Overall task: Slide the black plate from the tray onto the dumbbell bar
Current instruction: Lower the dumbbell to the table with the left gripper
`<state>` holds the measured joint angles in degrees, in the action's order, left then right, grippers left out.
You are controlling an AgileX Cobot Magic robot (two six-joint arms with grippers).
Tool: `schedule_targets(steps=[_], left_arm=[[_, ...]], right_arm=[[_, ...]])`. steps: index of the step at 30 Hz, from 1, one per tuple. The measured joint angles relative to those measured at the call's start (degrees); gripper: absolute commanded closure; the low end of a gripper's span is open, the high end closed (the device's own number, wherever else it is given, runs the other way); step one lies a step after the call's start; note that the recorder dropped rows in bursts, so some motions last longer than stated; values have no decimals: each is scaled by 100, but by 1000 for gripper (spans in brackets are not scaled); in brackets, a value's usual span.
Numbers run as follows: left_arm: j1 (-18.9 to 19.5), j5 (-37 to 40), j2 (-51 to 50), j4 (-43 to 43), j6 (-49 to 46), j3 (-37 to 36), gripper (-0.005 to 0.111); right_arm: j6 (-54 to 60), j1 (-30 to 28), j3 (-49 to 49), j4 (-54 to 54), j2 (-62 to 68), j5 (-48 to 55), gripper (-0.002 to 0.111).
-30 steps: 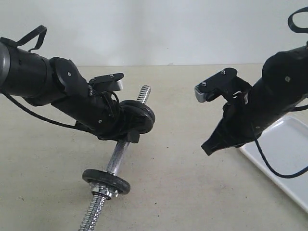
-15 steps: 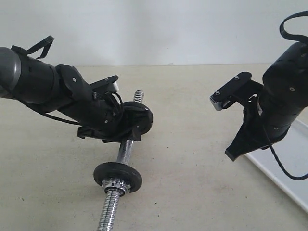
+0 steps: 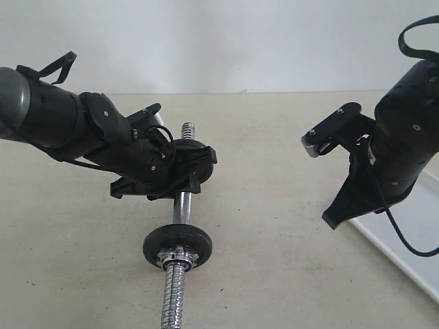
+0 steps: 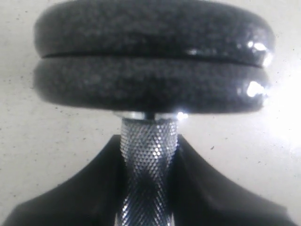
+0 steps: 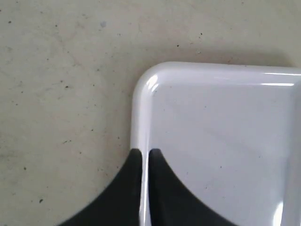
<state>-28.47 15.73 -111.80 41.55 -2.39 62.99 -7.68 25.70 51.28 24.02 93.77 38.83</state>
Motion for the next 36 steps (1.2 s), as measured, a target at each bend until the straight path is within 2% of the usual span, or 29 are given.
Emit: schedule_targets(steps=[21, 29, 33, 36], left_arm=[[0, -9, 0, -104, 0, 0, 102], [0, -9, 0, -238, 0, 0, 80], [0, -33, 10, -251, 0, 11, 77], [0, -362, 151, -219, 0, 140, 77]], right_arm=[[-14, 0, 0, 111, -598, -11, 107], [-39, 0, 0, 111, -598, -11, 107], [-54, 0, 0, 99, -598, -68, 107], [-54, 0, 0, 89, -598, -80, 107]])
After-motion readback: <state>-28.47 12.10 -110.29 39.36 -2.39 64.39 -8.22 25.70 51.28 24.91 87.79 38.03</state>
